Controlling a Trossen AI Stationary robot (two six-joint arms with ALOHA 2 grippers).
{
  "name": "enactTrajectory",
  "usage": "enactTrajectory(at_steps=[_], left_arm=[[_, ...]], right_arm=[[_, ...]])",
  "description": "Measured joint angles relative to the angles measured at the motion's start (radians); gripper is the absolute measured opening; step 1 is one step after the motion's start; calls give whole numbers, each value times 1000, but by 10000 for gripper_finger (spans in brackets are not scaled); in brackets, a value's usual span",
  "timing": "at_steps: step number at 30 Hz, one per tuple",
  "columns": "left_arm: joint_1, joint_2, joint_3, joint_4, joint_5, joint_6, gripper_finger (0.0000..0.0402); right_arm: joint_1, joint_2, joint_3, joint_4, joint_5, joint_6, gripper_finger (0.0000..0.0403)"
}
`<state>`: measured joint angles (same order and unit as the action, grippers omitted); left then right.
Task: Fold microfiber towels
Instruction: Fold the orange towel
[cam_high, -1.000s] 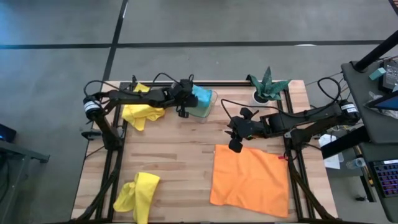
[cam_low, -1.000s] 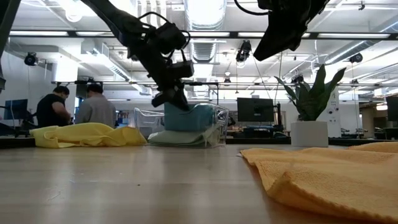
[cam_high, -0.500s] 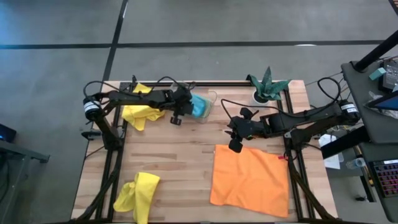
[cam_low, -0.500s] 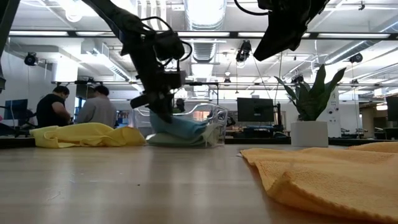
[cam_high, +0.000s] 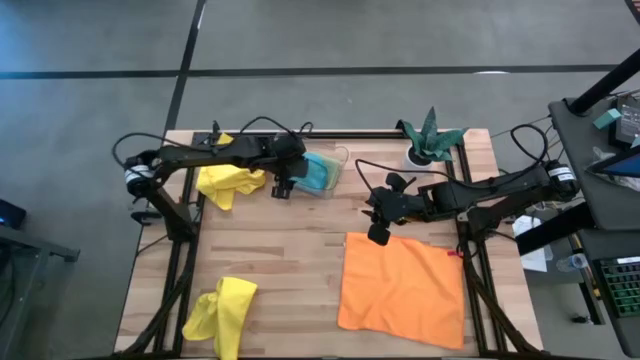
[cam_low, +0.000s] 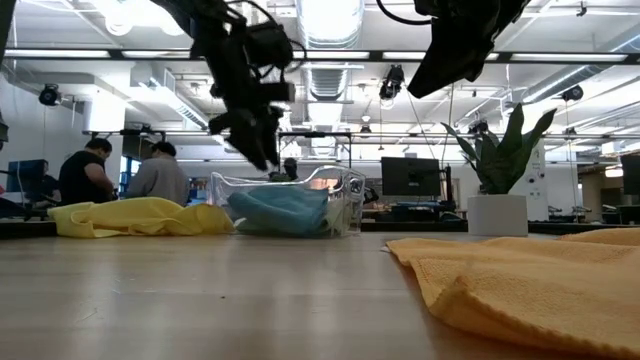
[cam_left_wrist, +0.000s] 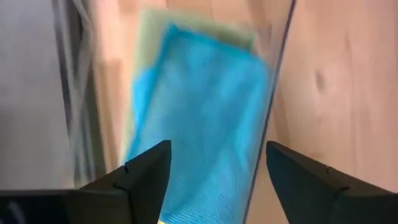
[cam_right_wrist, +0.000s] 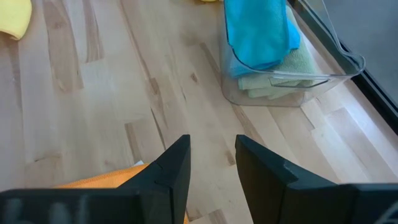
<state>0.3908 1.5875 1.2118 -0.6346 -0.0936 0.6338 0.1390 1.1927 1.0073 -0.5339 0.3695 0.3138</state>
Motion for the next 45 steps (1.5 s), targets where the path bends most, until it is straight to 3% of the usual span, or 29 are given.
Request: enactTrajectory(at_steps=[7, 11, 16, 19, 24, 29, 32, 39, 45], left_arm=[[22, -92, -11, 169, 259, -79, 246], [26, -186, -15, 231, 333, -139, 239], [-7, -334, -109, 381, 480, -290, 211], [-60, -411, -221, 514, 476, -394, 191], [-184, -505, -462, 916, 430, -581, 163], [-318, -510, -687, 1395, 385, -680, 144], [-378, -482, -765, 1570, 313, -681, 139], [-411, -399, -797, 1621, 218, -686, 138], [-411, -304, -758, 1621, 214, -705, 138]], right_arm=[[1, 0, 0, 1, -1, 2, 118], [30, -17, 0, 1, -1, -10, 118], [115, -48, -34, 101, 1, -28, 118], [182, -51, -99, 240, 1, -38, 118], [302, -34, -229, 474, 61, -4, 118], [432, 10, -320, 665, 159, 52, 118], [503, 55, -362, 765, 230, 58, 118], [581, 191, -380, 915, 275, 90, 118], [586, 287, -380, 987, 285, 72, 118]])
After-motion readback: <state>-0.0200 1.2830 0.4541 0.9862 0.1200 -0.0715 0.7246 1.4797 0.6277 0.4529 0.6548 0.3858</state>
